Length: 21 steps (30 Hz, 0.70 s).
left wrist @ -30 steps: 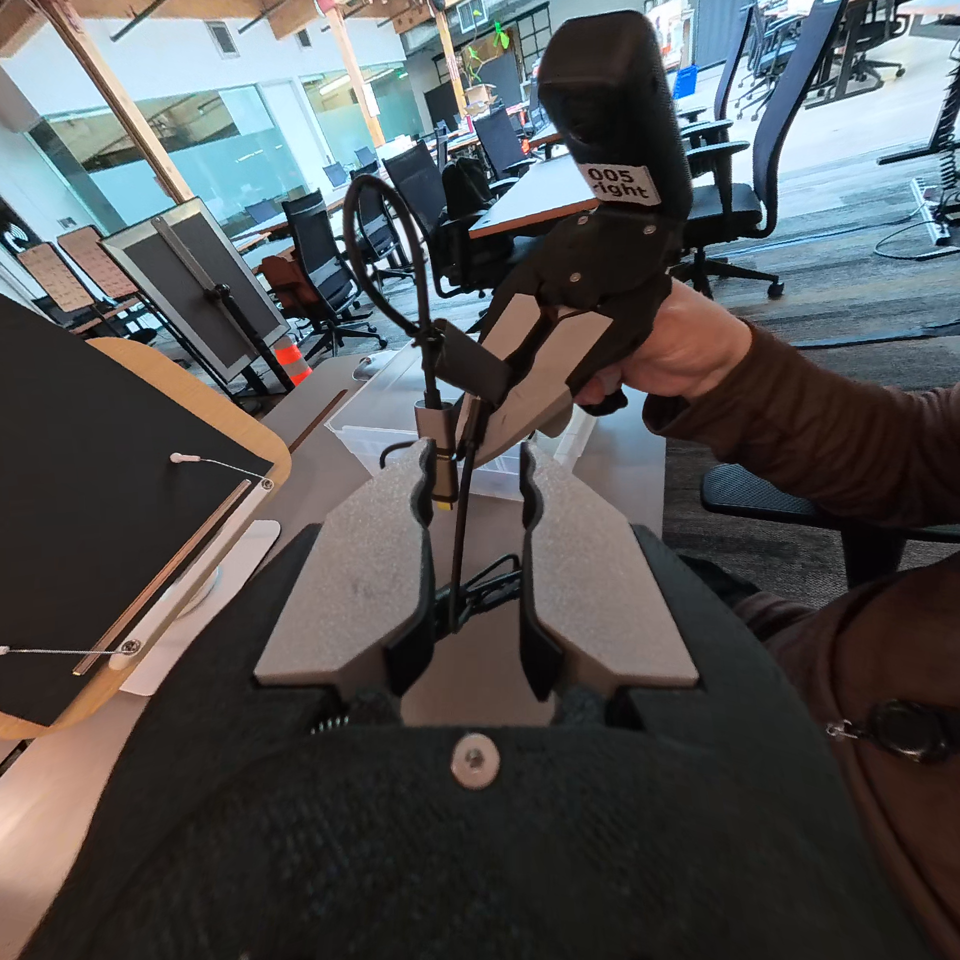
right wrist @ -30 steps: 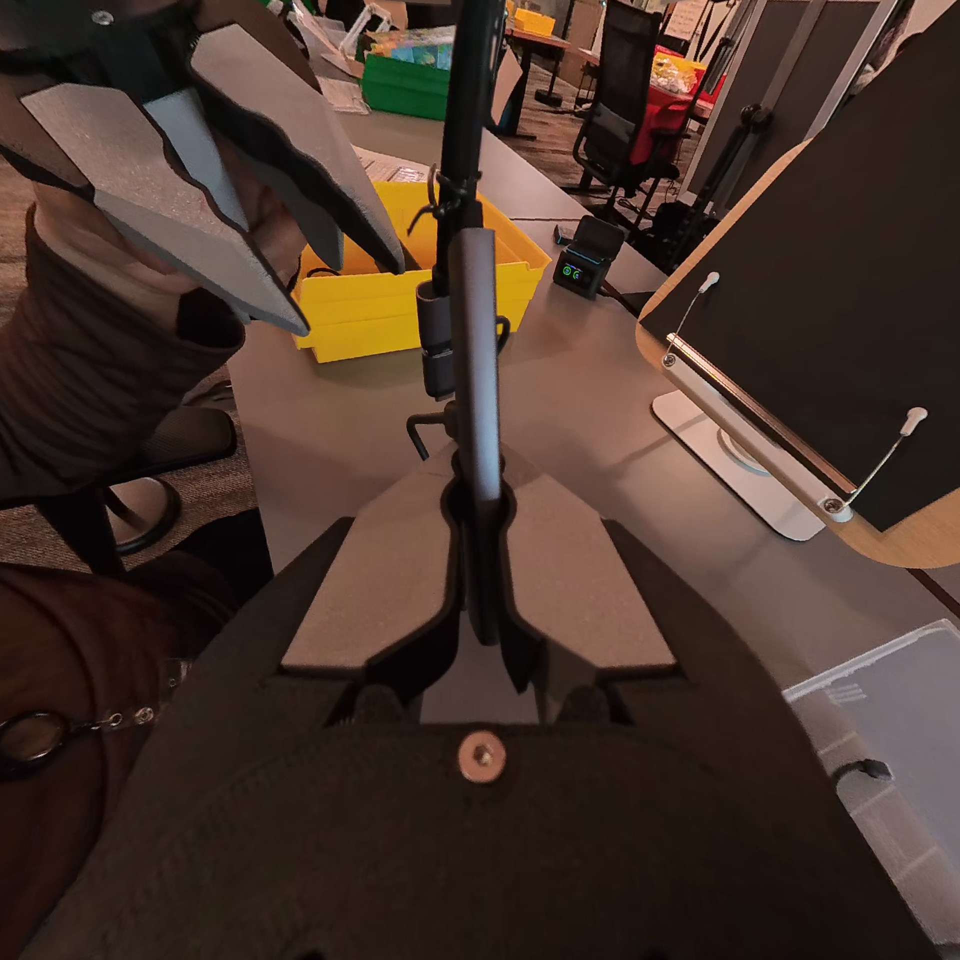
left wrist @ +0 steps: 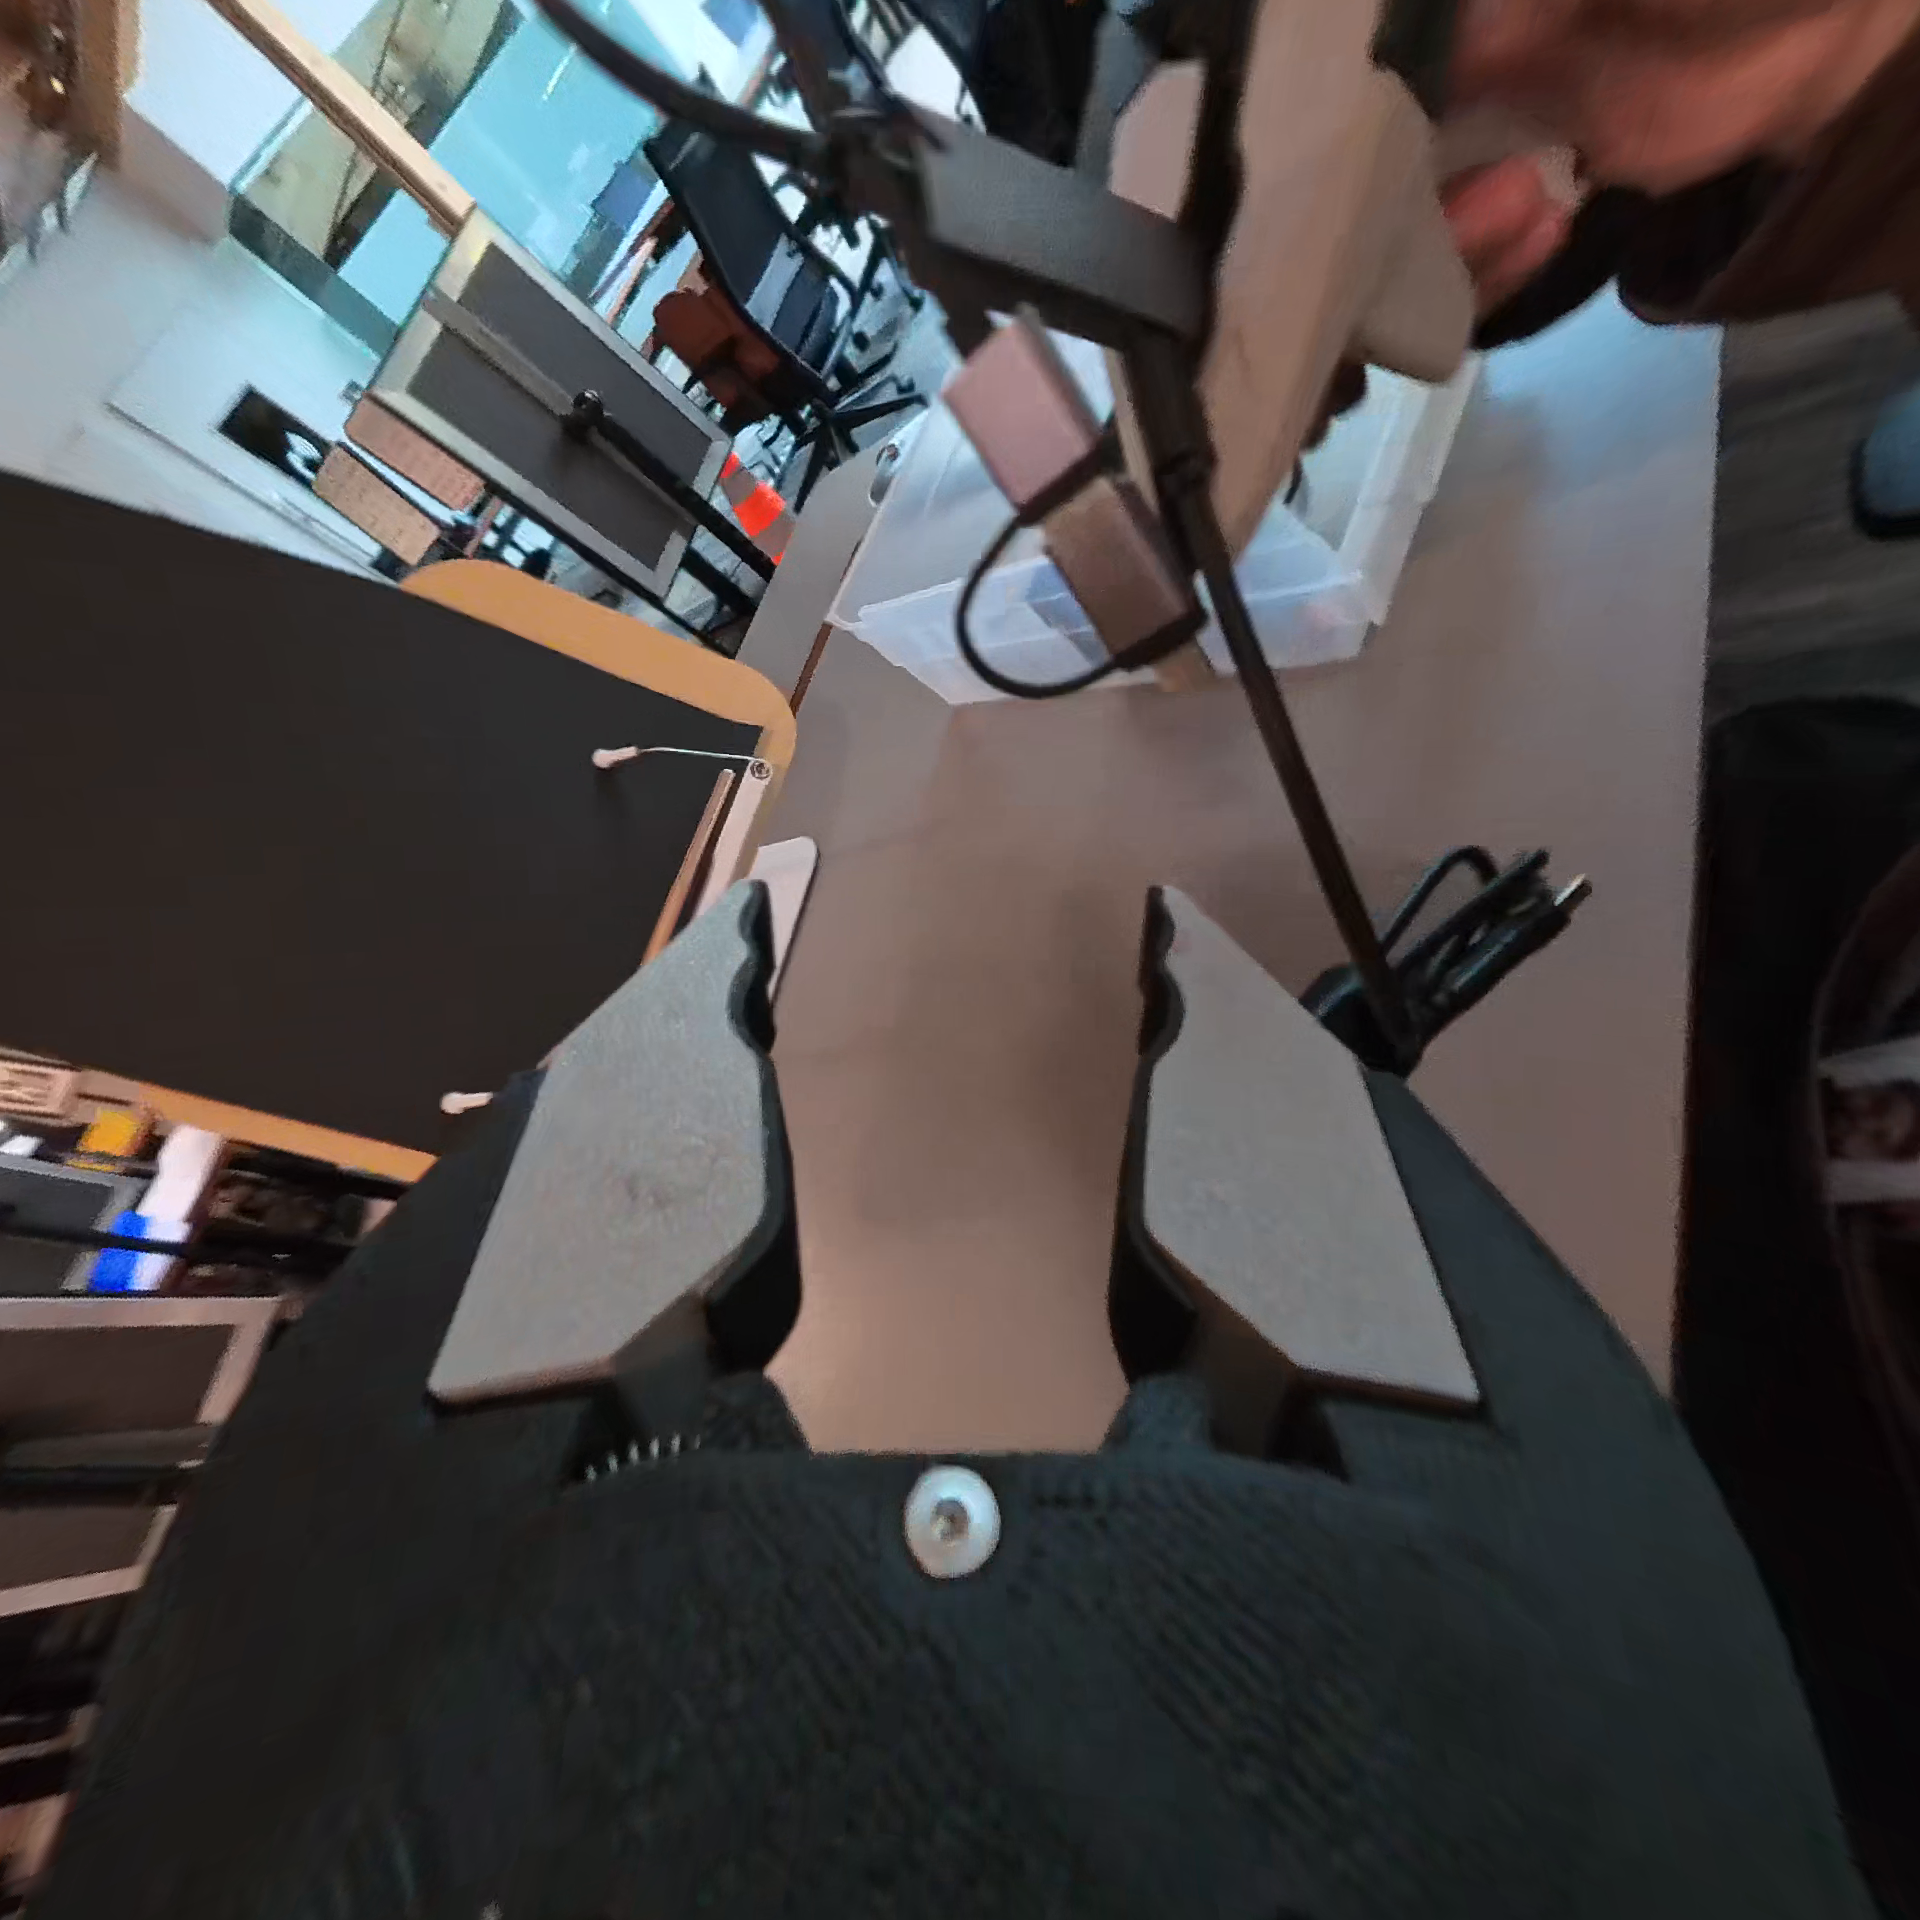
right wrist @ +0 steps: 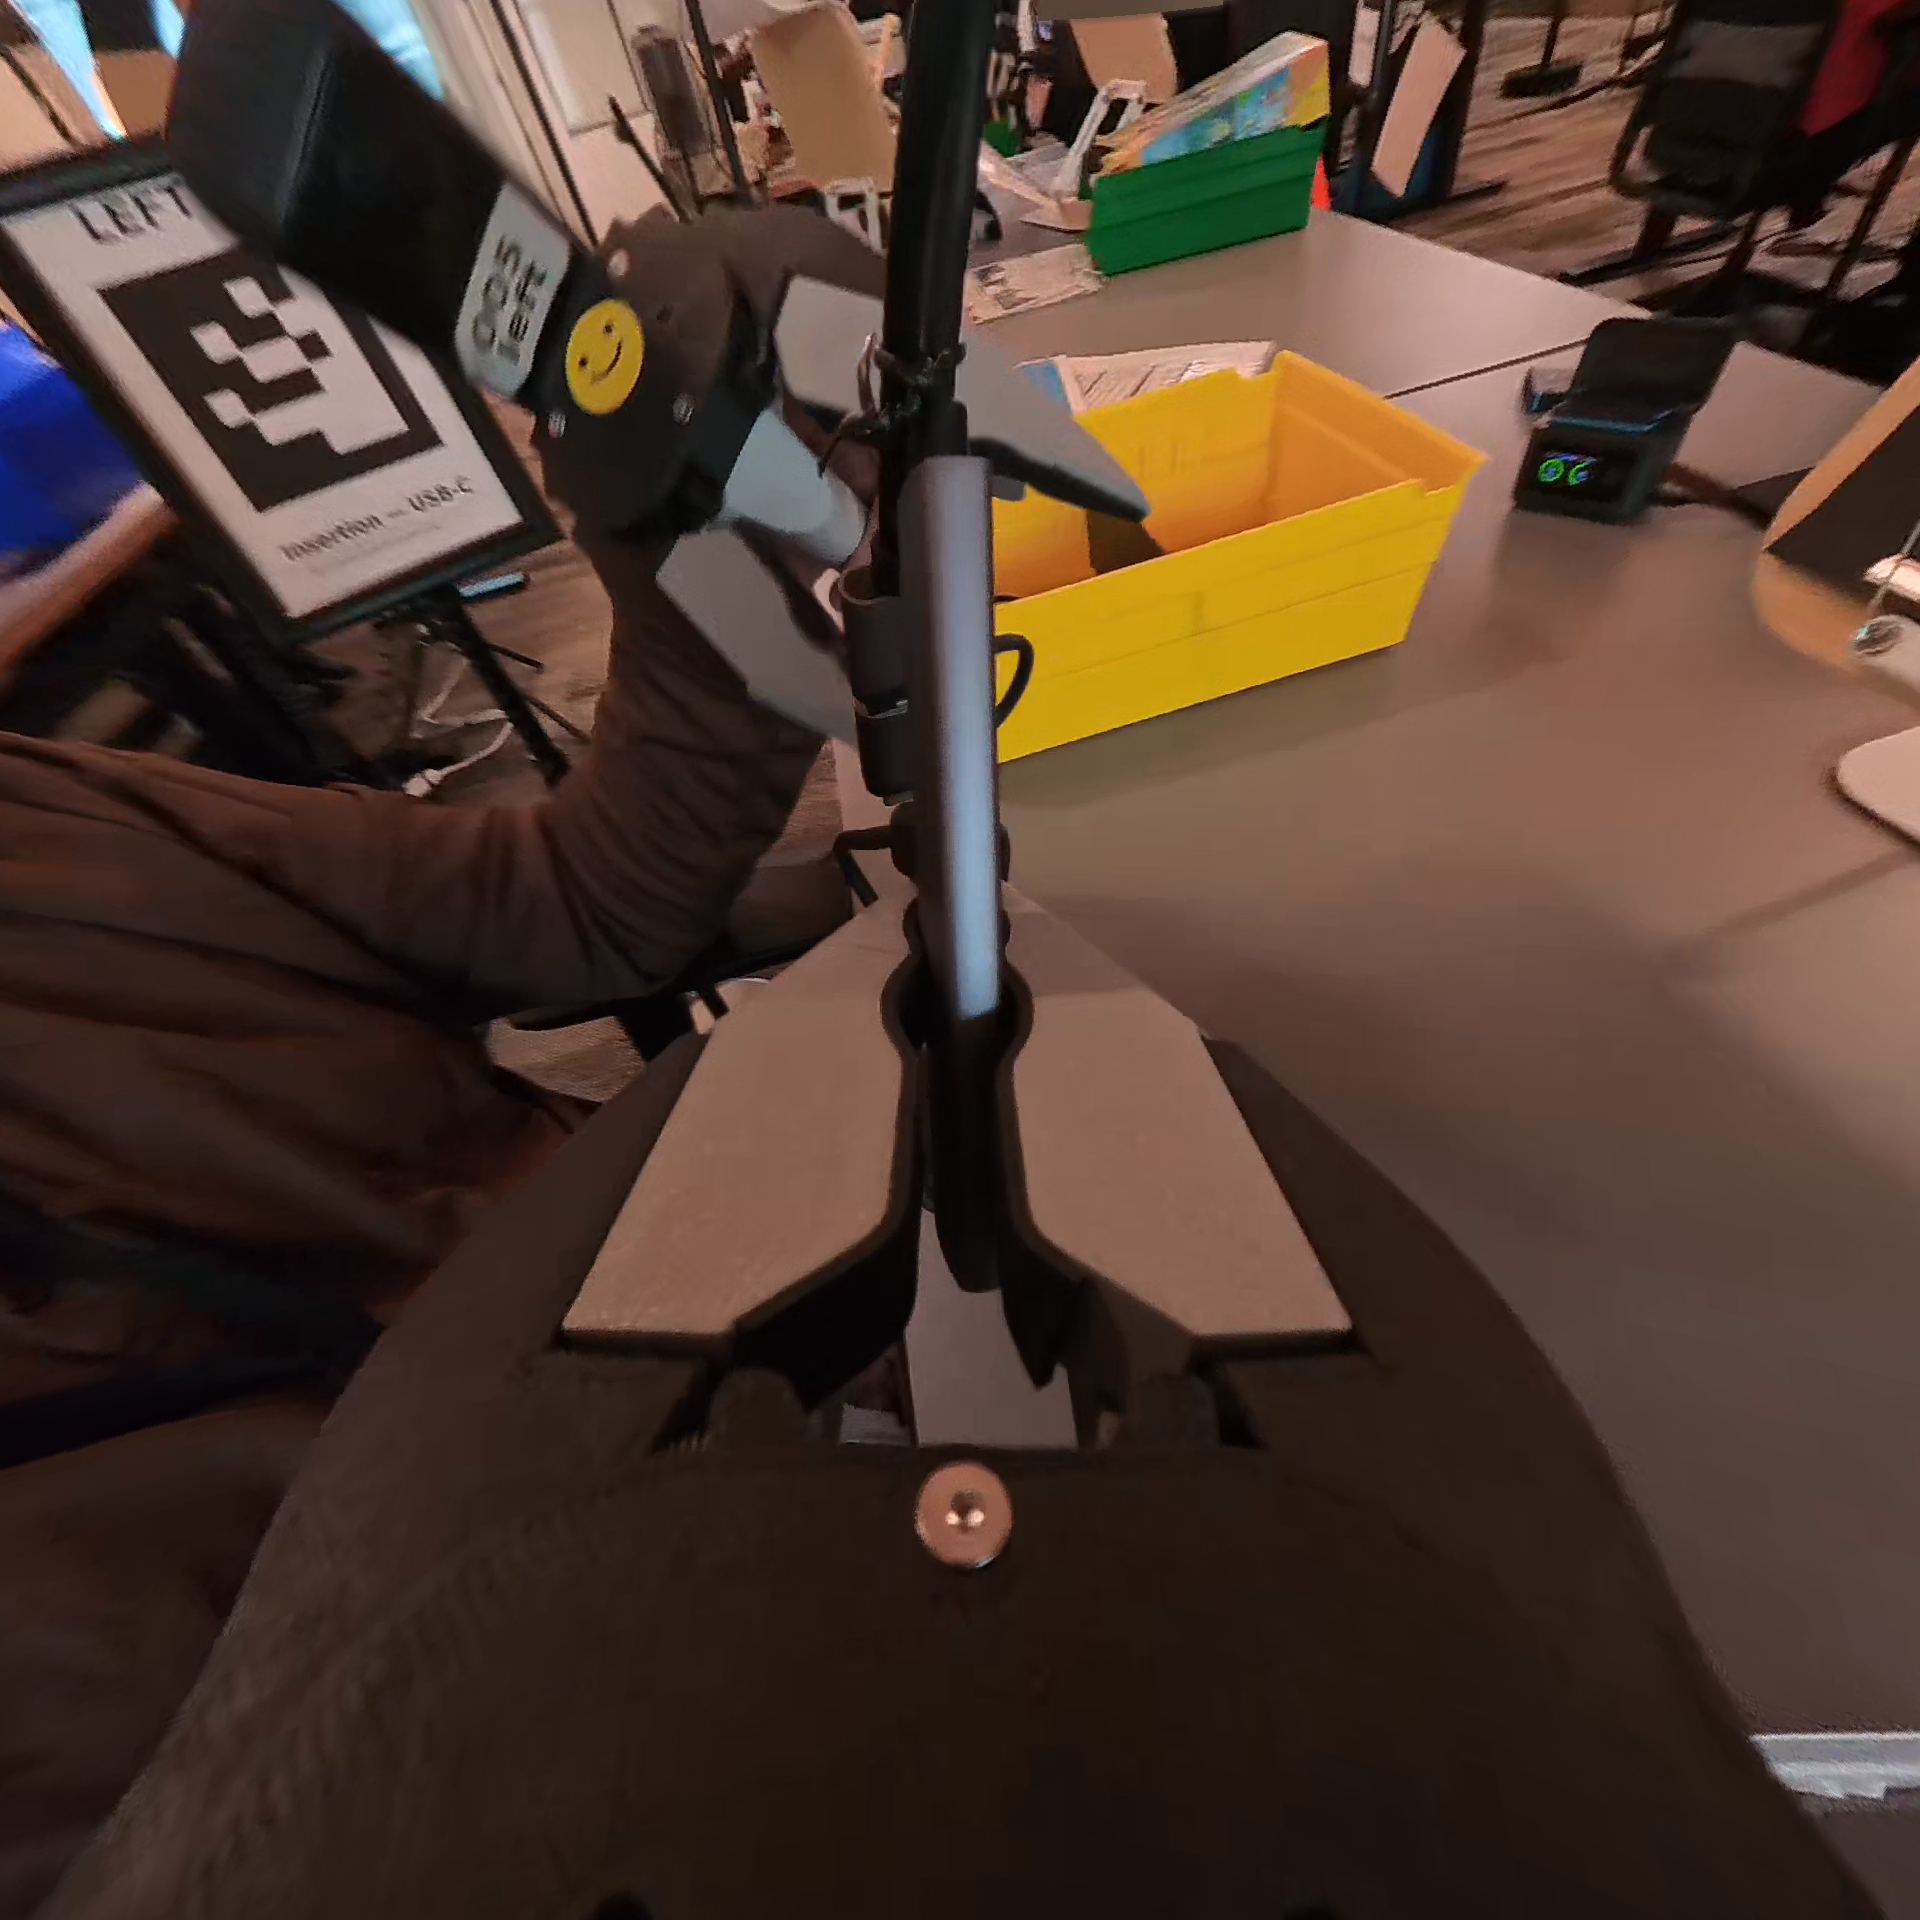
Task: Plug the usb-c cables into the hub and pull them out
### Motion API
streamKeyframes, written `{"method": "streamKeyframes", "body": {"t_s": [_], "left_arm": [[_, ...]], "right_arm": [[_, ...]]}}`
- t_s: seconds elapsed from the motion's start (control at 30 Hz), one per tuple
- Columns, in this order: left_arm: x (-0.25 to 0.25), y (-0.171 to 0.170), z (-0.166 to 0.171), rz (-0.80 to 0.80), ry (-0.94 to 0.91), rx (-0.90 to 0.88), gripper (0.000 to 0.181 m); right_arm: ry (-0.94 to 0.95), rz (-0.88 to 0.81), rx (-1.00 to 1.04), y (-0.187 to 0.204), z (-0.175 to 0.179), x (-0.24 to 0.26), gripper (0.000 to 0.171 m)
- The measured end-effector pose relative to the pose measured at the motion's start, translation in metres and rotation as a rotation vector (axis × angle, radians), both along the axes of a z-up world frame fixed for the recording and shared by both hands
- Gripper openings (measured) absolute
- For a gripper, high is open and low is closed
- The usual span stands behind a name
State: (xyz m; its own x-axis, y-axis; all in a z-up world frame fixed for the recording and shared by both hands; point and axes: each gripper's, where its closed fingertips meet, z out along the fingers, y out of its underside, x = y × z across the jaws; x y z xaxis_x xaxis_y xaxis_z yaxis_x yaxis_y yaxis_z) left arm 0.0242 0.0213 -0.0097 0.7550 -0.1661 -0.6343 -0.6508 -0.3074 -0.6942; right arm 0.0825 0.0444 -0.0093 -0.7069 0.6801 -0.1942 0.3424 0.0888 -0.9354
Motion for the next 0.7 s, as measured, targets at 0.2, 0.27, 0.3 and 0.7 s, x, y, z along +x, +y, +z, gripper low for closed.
{"method": "streamKeyframes", "body": {"t_s": [0.2,0.27,0.3,0.7], "left_arm": [[-0.001,0.006,-0.007,0.034,0.283,0.013,0.073],[0.001,0.01,-0.008,0.025,0.332,0.03,0.071],[0.002,0.011,-0.007,0.023,0.354,0.039,0.07],[0.005,0.016,0.005,0.042,0.695,0.212,0.058]], "right_arm": [[-0.024,0.0,-0.019,0.004,-0.002,-0.002,0.004],[-0.039,0.008,-0.023,0.003,-0.005,-0.002,0.004],[-0.046,0.013,-0.023,0.002,-0.006,-0.002,0.004],[-0.122,0.082,-0.053,-0.007,-0.017,0.0,0.004]]}}
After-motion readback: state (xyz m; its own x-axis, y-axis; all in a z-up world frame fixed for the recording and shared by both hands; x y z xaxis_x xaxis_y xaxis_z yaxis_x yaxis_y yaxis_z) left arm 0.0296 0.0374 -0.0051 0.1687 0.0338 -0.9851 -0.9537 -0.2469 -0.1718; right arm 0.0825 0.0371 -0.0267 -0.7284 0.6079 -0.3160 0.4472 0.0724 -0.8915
